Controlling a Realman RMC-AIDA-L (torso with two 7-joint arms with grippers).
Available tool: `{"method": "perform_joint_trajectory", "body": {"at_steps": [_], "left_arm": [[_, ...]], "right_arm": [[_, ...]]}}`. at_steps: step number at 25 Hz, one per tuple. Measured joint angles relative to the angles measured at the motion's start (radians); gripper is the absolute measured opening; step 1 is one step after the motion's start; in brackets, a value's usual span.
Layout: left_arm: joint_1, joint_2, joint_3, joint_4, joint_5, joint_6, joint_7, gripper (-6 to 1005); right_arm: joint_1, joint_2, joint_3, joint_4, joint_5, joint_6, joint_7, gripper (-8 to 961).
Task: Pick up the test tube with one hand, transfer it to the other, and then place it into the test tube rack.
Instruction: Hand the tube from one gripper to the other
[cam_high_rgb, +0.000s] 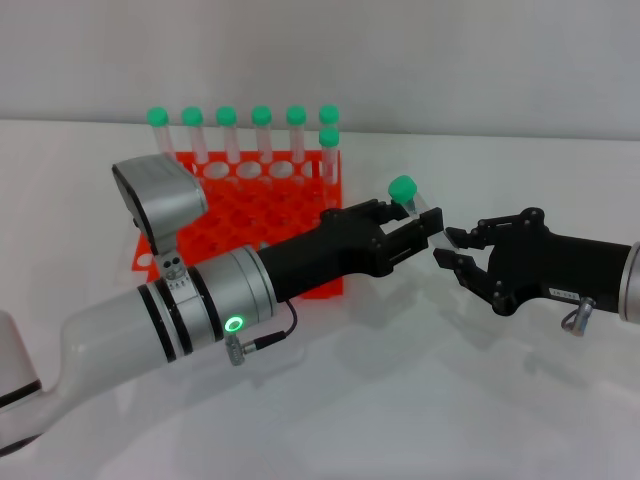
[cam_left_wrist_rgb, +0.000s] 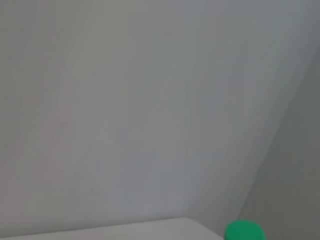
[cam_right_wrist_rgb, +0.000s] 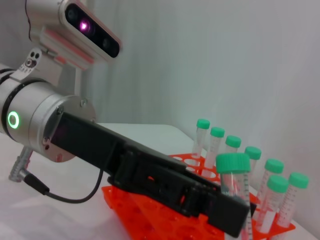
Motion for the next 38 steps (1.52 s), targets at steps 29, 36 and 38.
{"method": "perform_joint_trajectory", "body": {"at_steps": [29, 36, 38], "left_arm": [[0.005, 0.0, 0.0, 0.019, 0.004, 0.008, 0.022, 208], [0.006, 0.001, -0.004, 0.022, 0.0, 0.011, 0.024, 208], [0.005, 0.001, -0.004, 0.022, -0.002, 0.008, 0.027, 207]], "right_arm": [[0.004, 0.0, 0.001, 0.008, 0.004, -0.004, -0.013, 293], [0.004, 0.0, 0.0, 0.009, -0.008, 0.005, 0.006, 325], [0.002, 0.0, 0.002, 0.01, -0.007, 0.006, 0.011, 334]]}}
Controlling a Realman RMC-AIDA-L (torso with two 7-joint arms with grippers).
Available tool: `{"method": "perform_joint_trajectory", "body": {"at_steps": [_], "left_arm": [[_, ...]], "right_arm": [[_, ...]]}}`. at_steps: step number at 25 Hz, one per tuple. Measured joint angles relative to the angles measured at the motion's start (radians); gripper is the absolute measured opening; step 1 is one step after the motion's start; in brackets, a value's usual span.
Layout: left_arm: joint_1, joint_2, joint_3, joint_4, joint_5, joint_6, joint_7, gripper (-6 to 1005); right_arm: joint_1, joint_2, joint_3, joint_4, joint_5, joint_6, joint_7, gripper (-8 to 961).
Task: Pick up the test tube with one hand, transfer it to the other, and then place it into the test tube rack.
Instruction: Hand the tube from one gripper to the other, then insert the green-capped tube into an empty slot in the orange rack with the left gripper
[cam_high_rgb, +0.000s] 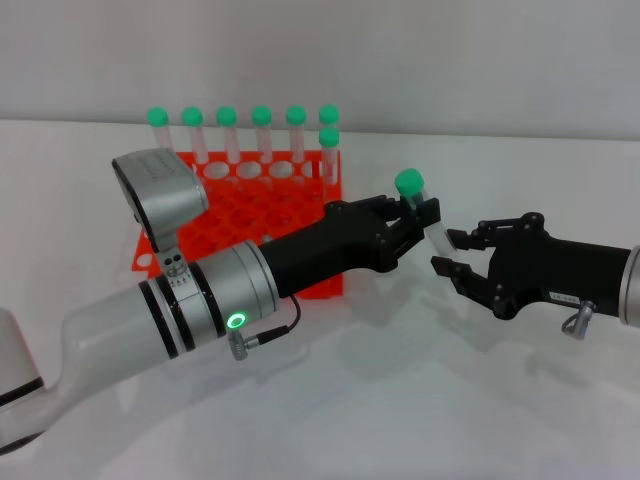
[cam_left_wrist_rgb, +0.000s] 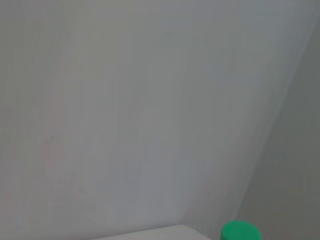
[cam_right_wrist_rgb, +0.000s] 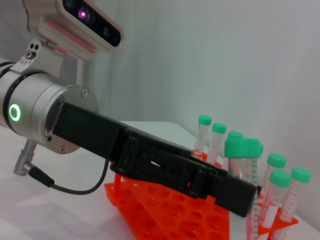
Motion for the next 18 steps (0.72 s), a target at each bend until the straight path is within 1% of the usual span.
{"method": "perform_joint_trajectory", "body": {"at_steps": [3, 9, 12, 14, 18], "left_arm": [[0.0, 0.0, 0.0, 0.0, -0.003, -0.004, 0.009, 207], [-0.001, 0.0, -0.016, -0.003, 0.0, -0.007, 0.013, 207], [0.002, 0.001, -0.021, -0.007, 0.004, -0.007, 0.054, 207], [0.012, 0.003, -0.022, -0.002, 0.005, -0.007, 0.112, 208], [0.058, 0.014, -0.043, 0.041, 0.013, -0.008, 0.243, 207]], "right_arm": [[0.003, 0.0, 0.002, 0.005, -0.003, 0.002, 0.018, 348], [0.001, -0.001, 0.031, 0.012, -0.002, 0.0, 0.024, 475], [-0.004, -0.001, 0.083, 0.022, 0.005, 0.004, 0.025, 539], [-0.009, -0.001, 0.131, 0.034, 0.007, 0.015, 0.025, 581], [-0.027, -0.002, 0.241, 0.066, 0.01, 0.062, 0.026, 743]]}}
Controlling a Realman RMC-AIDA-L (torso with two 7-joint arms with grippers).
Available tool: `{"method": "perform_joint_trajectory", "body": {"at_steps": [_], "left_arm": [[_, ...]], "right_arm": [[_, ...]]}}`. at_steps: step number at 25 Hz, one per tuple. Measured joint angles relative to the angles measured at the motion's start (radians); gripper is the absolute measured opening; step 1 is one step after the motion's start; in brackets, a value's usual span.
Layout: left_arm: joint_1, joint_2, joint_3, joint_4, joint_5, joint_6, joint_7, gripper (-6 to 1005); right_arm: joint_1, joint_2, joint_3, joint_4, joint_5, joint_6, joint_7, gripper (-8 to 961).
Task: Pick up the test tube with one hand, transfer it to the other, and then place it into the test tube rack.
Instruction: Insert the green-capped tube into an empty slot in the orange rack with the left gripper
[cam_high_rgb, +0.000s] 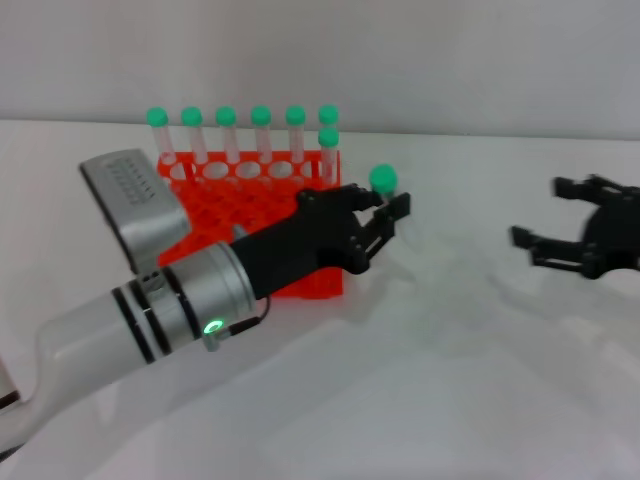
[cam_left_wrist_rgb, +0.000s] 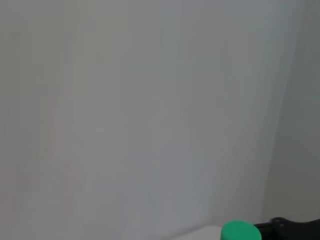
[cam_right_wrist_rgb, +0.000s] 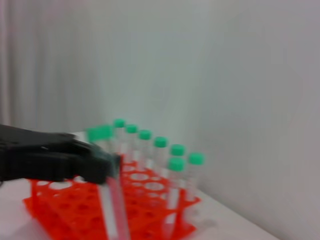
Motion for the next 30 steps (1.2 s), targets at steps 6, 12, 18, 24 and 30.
{"method": "perform_joint_trajectory", "body": {"at_steps": [6, 12, 18, 24, 30], "left_arm": [[0.109, -0.001, -0.109, 0.125, 0.086, -0.043, 0.235, 207], [0.248, -0.019, -0.158, 0.347, 0.16, -0.212, 0.398, 208], [0.346, -0.024, -0.12, 0.505, 0.157, -0.367, 0.465, 208], [0.404, -0.025, -0.096, 0.57, 0.149, -0.399, 0.548, 207], [0.429, -0.018, -0.134, 0.556, 0.092, -0.383, 0.559, 208]], "right_arm": [[-0.001, -0.001, 0.157, 0.097, 0.008, 0.115, 0.0, 856], [-0.002, -0.002, 0.167, 0.125, 0.004, 0.129, 0.0, 872], [0.007, -0.003, 0.169, 0.154, 0.004, 0.128, 0.0, 872], [0.018, -0.003, 0.165, 0.18, 0.002, 0.126, -0.001, 872], [0.03, -0.002, 0.164, 0.205, 0.002, 0.124, -0.002, 872]]}}
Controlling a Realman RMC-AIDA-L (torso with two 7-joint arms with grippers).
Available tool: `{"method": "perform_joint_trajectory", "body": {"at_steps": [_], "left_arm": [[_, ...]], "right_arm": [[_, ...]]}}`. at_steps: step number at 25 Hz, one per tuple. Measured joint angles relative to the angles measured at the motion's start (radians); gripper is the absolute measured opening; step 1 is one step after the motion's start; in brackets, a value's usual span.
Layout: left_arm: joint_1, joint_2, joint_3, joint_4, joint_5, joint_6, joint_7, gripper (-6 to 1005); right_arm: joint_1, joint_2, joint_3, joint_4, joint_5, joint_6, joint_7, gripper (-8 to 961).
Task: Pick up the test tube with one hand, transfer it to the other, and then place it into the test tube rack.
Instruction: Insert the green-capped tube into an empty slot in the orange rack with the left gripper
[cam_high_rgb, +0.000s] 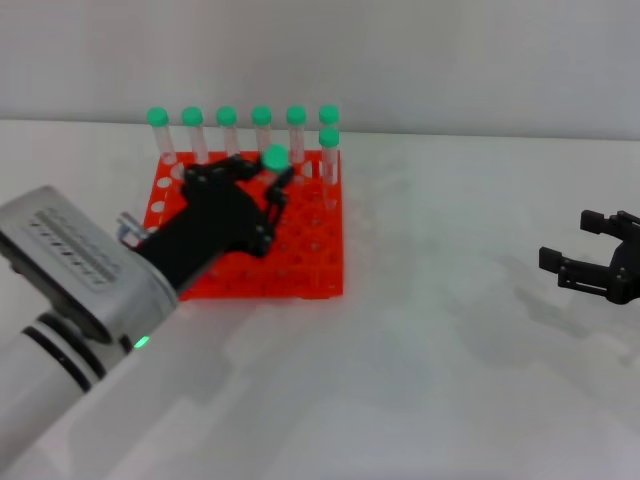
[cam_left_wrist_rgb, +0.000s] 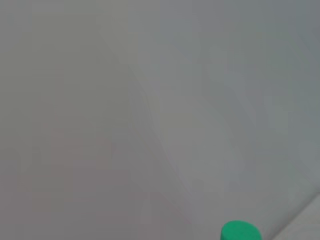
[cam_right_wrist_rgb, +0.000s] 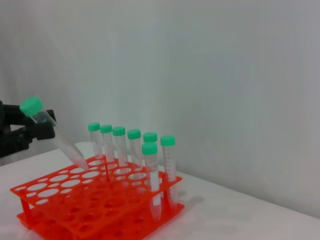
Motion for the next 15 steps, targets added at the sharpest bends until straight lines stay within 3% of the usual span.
{"method": "perform_joint_trajectory", "body": {"at_steps": [6, 11, 15], "left_arm": [[-0.028, 0.01, -0.104, -0.086, 0.002, 0.095, -0.118, 207], [-0.13, 0.041, -0.199, -0.279, 0.015, 0.281, -0.253, 207], [-0.188, 0.056, -0.232, -0.376, 0.016, 0.321, -0.289, 207]], "right_arm": [[0.015, 0.002, -0.001, 0.03, -0.001, -0.003, -0.005, 872], [0.032, 0.004, -0.004, 0.053, -0.001, -0.009, -0.008, 872], [0.044, 0.006, -0.009, 0.065, -0.001, -0.01, -0.008, 872]]}}
